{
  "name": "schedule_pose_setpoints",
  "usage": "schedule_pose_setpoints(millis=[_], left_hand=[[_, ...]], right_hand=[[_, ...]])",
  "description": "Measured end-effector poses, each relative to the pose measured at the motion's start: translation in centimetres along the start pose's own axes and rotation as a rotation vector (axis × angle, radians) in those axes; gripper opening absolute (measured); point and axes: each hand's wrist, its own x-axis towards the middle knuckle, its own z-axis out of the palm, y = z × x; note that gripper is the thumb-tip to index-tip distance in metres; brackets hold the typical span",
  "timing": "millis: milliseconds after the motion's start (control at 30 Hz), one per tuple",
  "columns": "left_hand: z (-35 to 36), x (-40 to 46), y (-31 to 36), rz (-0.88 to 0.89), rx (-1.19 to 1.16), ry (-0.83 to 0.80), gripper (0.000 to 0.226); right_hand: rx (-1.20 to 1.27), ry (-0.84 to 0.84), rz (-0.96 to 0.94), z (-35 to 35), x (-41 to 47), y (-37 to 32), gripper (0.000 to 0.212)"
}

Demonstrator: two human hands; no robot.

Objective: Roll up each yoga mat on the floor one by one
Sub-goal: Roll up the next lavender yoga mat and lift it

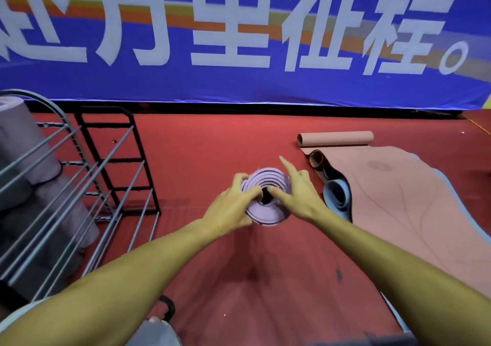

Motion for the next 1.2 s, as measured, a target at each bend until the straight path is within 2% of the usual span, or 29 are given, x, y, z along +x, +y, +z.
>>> schedule_pose_setpoints(millis=[133, 233, 300, 367, 433, 533, 633, 700, 800, 867, 967, 1033, 1200], left_hand=[[1.5, -2.5, -1.1, 0.132, -0.062, -0.181, 0.064], [2.1, -3.2, -0.5, 0.064, -0.264, -0.191, 0.077], [2.4, -3.3, 0.3, -0.062, -0.401, -0.105, 0.076], [1.9, -2.8, 0.3, -0.202, -0.502, 0.031, 0.073], [0.8, -1.9, -0.6, -0.266, -0.57, 0.091, 0.074], [0.5, -1.0, -2.3, -0.267, -0.609, 0.115, 0.077], [1.7, -1.6, -3.7, -0.261, -0.701, 0.125, 0.079], [2.7, -1.6, -4.7, -0.236, -0.738, 0.133, 0.077], [3.0, -1.3, -5.0, -0.231, -0.789, 0.147, 0.076], [3.1, -1.8, -5.4, -0.218, -0.763, 0.1, 0.069], [2.9, -3.5, -6.4, -0.127, -0.548, -0.017, 0.053], [2.1, -4.9, -7.2, -0.093, -0.463, -0.081, 0.049], [1.1, -9.9, -11.2, -0.228, -0.341, -0.211, 0.044]], right_hand=[[-0.222, -0.273, -0.025, 1.3, -0.9, 1.6, 0.111], [-0.282, -0.339, -0.063, 2.3, -1.7, 1.5, 0.111], [-0.312, -0.377, -0.076, 2.8, -1.7, 1.5, 0.105], [-0.331, -0.375, -0.101, 2.9, -1.4, 1.1, 0.091], [-0.384, -0.298, -0.145, 2.7, -0.7, -0.2, 0.078], [-0.598, -0.17, -0.25, 2.6, -0.1, -2.2, 0.081], [-0.712, -0.207, -0.352, 3.1, -0.3, -2.4, 0.086], [-0.663, -0.273, -0.314, 3.4, -0.2, -2.0, 0.08], [-0.611, -0.268, -0.338, 4.1, 0.1, -1.7, 0.075], [-0.589, -0.321, -0.374, 4.9, -0.2, -1.7, 0.072], [-0.51, -0.384, -0.369, 6.5, -1.4, -1.8, 0.068], [-0.487, -0.384, -0.351, 7.9, -2.3, -2.3, 0.067], [-0.458, -0.41, -0.272, 10.9, -4.6, -2.9, 0.067]])
